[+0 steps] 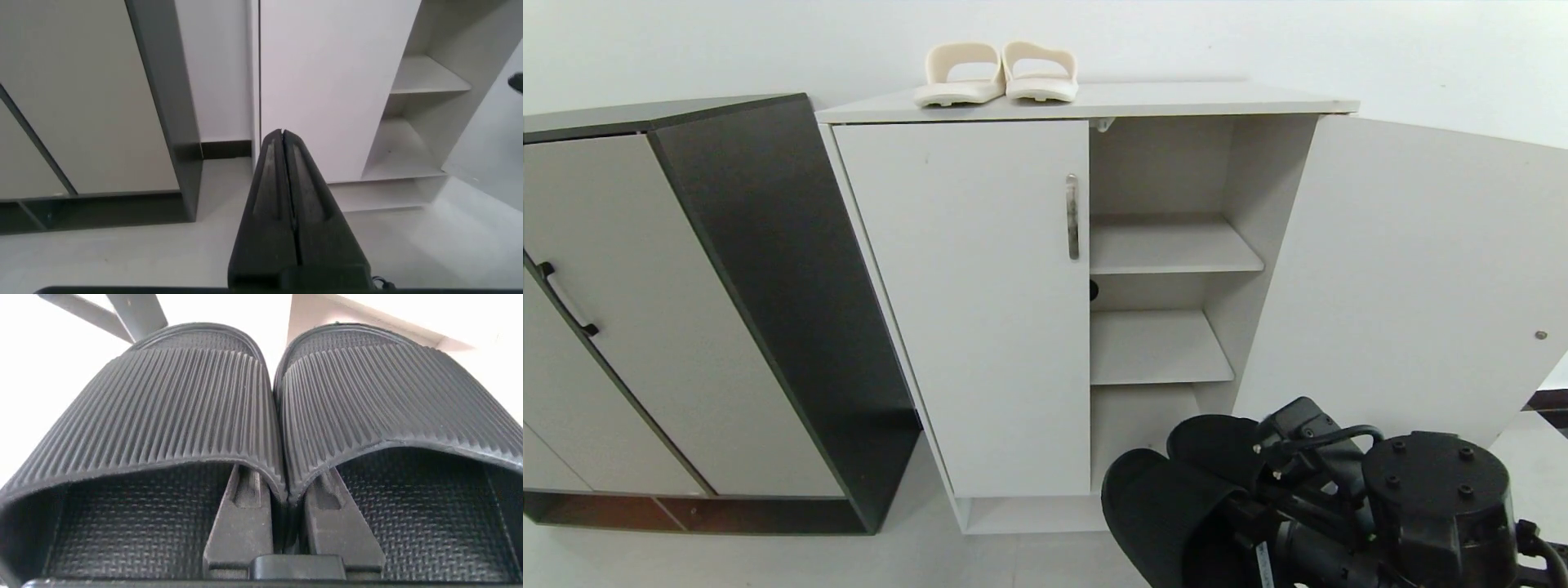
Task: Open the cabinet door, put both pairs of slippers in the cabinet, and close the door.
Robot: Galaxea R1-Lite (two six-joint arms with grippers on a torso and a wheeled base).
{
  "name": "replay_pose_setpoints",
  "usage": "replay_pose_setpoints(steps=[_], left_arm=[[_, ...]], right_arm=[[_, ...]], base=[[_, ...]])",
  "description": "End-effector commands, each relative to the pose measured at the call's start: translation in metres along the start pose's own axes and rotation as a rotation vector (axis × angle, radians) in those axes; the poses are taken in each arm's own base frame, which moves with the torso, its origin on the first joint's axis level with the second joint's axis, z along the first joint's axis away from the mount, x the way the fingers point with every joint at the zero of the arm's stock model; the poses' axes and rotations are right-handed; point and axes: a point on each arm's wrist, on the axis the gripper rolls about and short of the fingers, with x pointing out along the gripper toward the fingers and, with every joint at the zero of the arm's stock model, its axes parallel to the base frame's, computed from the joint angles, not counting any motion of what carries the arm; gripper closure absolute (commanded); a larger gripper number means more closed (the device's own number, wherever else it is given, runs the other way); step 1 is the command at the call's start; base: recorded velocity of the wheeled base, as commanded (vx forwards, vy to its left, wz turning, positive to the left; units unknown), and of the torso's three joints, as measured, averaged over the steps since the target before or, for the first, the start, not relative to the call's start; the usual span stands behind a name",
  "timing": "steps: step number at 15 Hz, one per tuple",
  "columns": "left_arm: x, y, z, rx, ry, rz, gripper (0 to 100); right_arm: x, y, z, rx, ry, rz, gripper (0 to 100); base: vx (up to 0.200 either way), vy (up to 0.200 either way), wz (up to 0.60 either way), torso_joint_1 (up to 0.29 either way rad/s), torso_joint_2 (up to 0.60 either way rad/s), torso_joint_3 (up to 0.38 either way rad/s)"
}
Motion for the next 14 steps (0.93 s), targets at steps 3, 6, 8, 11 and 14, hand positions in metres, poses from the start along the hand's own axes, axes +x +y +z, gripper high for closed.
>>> replay_pose_setpoints(steps=[3,6,8,11,14], left_arm=[[0.0,0.0,0.0,0.0,0.002,0.0,100],[0.0,0.0,0.0,0.0,0.002,0.0,100],[0.0,0.0,0.0,0.0,0.002,0.0,100],[0.0,0.0,0.0,0.0,0.002,0.0,100],[0.0,0.0,0.0,0.0,0.002,0.002,100]], right_arm=[[0.009,0.007,0.006,0.009,-0.018,0.013,100],[0.06,0.033,0.013,0.112,-0.024,-0.092,100],[0.094,0.043,0.007,0.146,-0.021,-0.19,100],[0.116,0.049,0.002,0.135,-0.01,-0.213,100],[0.135,0.057,0.008,0.105,-0.018,-0.24,100]], base=[[0.0,-0.2,0.0,0.002,0.0,0.002],[0.0,-0.133,0.0,0.002,0.0,0.002],[0.0,0.0,0.0,0.0,0.0,0.0],[0.0,0.0,0.0,0.0,0.0,0.0],[0.0,0.0,0.0,0.0,0.0,0.0]])
